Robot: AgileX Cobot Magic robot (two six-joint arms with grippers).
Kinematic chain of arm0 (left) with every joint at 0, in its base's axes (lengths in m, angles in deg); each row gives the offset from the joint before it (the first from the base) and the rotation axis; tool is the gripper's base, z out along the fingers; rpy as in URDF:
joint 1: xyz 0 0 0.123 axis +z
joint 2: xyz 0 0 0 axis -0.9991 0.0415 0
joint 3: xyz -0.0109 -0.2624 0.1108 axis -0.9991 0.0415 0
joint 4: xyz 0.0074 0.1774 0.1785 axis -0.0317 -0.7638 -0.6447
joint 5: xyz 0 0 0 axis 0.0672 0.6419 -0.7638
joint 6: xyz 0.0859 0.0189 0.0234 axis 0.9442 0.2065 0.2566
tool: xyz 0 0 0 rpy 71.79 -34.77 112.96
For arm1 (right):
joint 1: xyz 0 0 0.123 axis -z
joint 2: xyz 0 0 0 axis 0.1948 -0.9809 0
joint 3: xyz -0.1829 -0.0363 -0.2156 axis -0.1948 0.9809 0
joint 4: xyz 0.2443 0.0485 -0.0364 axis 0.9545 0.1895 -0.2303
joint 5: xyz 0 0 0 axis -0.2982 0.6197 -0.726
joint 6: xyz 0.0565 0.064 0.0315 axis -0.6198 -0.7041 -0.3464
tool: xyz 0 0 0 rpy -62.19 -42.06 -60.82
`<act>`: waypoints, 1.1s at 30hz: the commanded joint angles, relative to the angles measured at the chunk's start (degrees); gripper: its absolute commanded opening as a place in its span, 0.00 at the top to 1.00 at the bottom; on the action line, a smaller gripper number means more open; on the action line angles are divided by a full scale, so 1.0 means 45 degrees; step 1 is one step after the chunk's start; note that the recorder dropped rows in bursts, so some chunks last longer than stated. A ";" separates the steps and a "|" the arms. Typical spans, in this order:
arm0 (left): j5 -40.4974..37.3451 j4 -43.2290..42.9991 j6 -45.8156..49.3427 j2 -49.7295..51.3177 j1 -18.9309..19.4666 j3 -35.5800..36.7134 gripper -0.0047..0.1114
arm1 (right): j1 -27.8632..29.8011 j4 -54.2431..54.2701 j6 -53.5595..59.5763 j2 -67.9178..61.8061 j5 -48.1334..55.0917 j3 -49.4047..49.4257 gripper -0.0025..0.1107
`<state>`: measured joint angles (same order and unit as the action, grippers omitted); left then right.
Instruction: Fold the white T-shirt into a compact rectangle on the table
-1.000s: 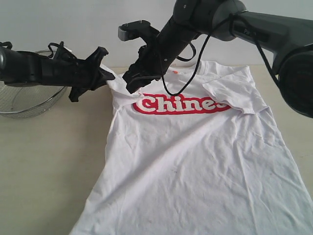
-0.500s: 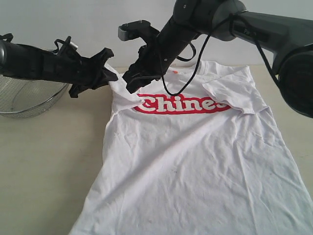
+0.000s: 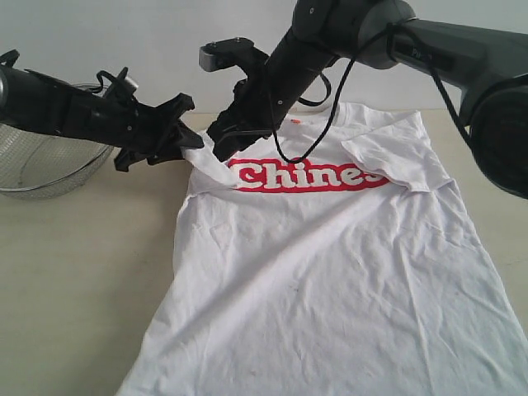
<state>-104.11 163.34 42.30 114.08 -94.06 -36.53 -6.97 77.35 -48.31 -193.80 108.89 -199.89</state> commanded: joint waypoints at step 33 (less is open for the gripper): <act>-0.0334 -0.2325 -0.1712 -0.0840 0.0171 -0.0071 0.65 | -0.0003 0.0172 -0.0125 0.0233 0.0486 0.0002 0.62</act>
<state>-105.02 153.82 36.07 110.98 -93.49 -36.62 -6.97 77.79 -48.98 -193.80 110.60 -199.89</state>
